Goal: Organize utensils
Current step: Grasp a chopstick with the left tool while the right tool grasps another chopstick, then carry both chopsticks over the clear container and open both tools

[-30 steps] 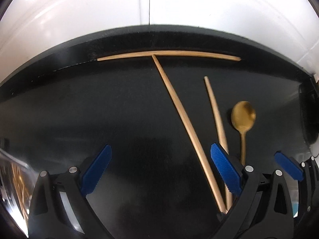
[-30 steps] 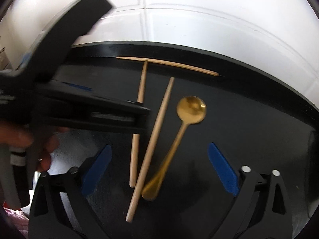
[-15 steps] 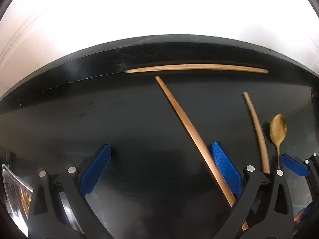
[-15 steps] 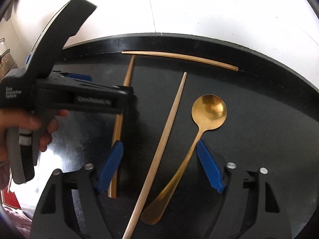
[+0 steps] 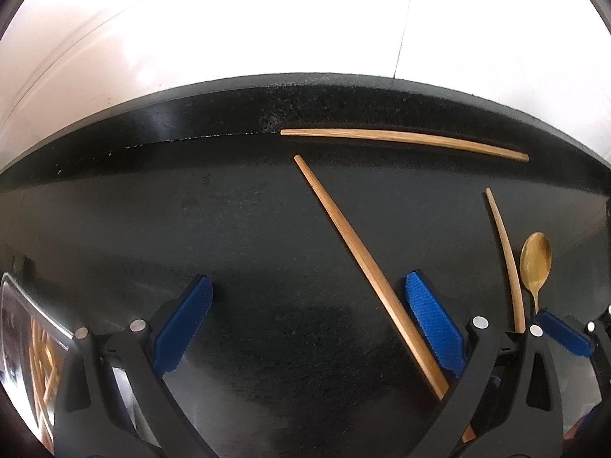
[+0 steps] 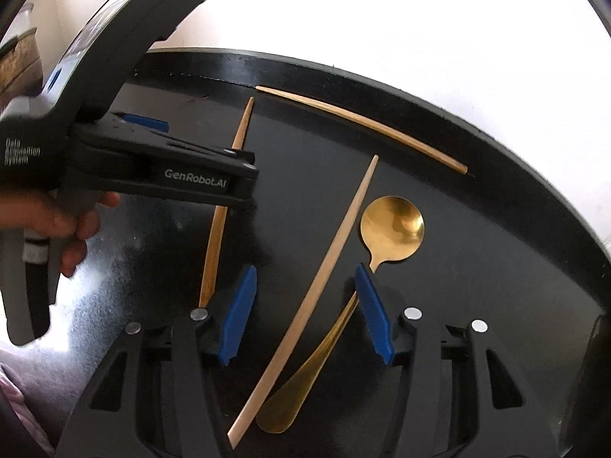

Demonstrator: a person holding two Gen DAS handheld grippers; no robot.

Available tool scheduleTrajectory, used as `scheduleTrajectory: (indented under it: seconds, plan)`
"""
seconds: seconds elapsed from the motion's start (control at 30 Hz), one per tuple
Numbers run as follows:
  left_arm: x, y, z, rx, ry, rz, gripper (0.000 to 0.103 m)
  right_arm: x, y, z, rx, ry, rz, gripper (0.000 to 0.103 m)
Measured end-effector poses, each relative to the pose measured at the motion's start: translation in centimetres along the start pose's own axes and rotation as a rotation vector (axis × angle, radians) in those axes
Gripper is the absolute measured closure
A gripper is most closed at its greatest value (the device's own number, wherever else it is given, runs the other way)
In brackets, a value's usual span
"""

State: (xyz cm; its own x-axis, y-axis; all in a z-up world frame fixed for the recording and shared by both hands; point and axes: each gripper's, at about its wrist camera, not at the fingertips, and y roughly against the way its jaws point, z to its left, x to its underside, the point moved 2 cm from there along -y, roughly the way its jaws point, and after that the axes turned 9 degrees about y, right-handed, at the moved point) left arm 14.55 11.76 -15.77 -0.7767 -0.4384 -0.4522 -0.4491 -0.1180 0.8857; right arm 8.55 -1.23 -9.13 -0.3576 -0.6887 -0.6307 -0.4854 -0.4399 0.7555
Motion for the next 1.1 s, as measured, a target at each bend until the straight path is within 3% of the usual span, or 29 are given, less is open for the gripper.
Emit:
scheduleTrajectory:
  seconds: [0.03, 0.07, 0.1, 0.13, 0.17, 0.27, 0.37, 0.53, 0.67, 0.73, 0.87, 1.1]
  plan:
    - [0.1, 0.0, -0.1, 0.003, 0.007, -0.011, 0.007, 0.0, 0.0, -0.1, 0.002, 0.000, -0.002, 0.050]
    - [0.3, 0.1, -0.5, 0.015, -0.002, -0.039, 0.025, 0.0, -0.1, -0.2, 0.000, -0.005, -0.008, 0.051]
    - [0.6, 0.7, -0.1, 0.033, -0.034, -0.075, 0.049, 0.1, -0.1, -0.4, -0.029, -0.021, -0.015, 0.073]
    - [0.6, 0.8, -0.8, 0.044, -0.074, -0.089, 0.092, 0.2, -0.2, -0.9, -0.021, -0.030, -0.015, 0.092]
    - [0.5, 1.0, -1.2, 0.057, -0.088, -0.078, 0.097, 0.3, -0.2, -1.0, -0.022, -0.029, -0.008, 0.094]
    - [-0.1, 2.7, -1.3, 0.149, -0.064, -0.026, 0.098, 0.9, 0.3, -1.9, -0.064, -0.086, 0.034, 0.095]
    - [-0.5, 7.6, -0.8, 0.181, -0.067, -0.065, 0.098, 0.7, 3.6, -3.0, -0.045, -0.120, -0.015, 0.095]
    - [-1.4, 16.3, 2.1, 0.229, -0.052, -0.159, 0.098, -2.2, 12.0, -3.2, -0.008, -0.131, -0.203, 0.095]
    - [-0.8, 24.2, 4.8, 0.240, -0.038, -0.243, 0.098, -4.7, 18.7, -2.4, -0.071, -0.155, -0.358, 0.095]
    - [0.0, 26.8, 6.1, 0.237, -0.041, -0.232, 0.098, -4.8, 18.8, -1.0, -0.154, -0.183, -0.349, 0.095]
    - [2.8, 29.9, 10.8, 0.224, 0.009, -0.173, 0.098, -3.3, 15.7, 2.5, -0.347, -0.291, -0.209, 0.095]
    - [6.1, 32.7, 18.2, 0.154, 0.104, -0.121, 0.098, -6.0, 15.6, 9.2, -0.467, -0.237, -0.191, 0.095]
